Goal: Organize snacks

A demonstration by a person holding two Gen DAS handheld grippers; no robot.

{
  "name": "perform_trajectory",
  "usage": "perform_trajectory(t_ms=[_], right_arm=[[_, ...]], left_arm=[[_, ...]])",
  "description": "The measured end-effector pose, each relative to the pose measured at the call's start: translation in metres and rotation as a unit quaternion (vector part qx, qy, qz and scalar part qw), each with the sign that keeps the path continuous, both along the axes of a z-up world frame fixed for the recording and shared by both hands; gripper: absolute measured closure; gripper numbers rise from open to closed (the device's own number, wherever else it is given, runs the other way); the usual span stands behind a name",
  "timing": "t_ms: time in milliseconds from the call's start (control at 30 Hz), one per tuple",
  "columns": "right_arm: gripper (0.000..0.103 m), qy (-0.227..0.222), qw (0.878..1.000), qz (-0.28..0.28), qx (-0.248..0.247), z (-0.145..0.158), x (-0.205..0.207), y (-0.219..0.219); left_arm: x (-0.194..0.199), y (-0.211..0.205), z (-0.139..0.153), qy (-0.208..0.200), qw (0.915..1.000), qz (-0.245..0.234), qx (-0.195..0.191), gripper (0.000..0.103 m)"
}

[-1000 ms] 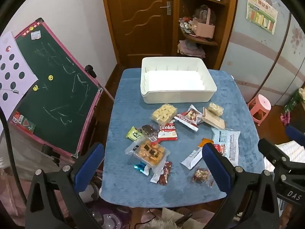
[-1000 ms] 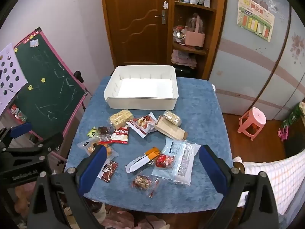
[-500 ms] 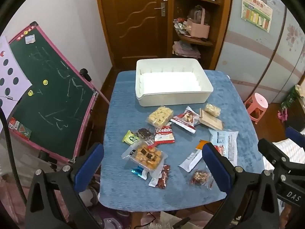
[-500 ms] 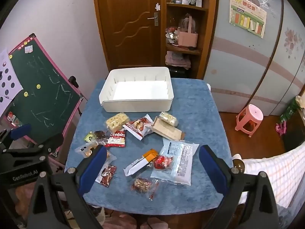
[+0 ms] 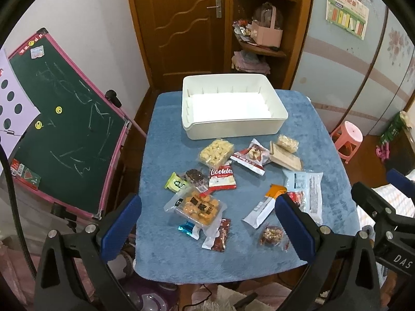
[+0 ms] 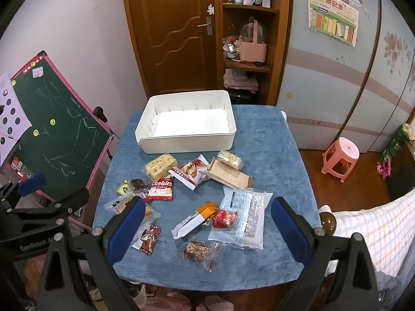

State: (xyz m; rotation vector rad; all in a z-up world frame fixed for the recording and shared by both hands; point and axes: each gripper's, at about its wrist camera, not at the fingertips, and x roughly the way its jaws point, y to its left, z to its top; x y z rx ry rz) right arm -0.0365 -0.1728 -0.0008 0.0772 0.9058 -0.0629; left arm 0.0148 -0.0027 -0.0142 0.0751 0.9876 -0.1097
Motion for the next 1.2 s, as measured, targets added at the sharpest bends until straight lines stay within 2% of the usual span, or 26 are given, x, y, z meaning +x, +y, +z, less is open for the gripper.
perform_trajectory(t_ms=[433, 1200], right_arm=[[0.007, 0.004, 1.000, 0.012, 0.003, -0.005, 0.004, 0.004], [0.007, 0.000, 1.000, 0.017, 0.014, -0.006, 0.027, -0.003]], left_arm=[[0.001, -0.002, -0.003, 0.007, 1.0000, 0.005, 0.002, 0.001], [0.032, -0.013, -0.006, 0.008, 0.9999, 0.007, 0.001, 0.001]])
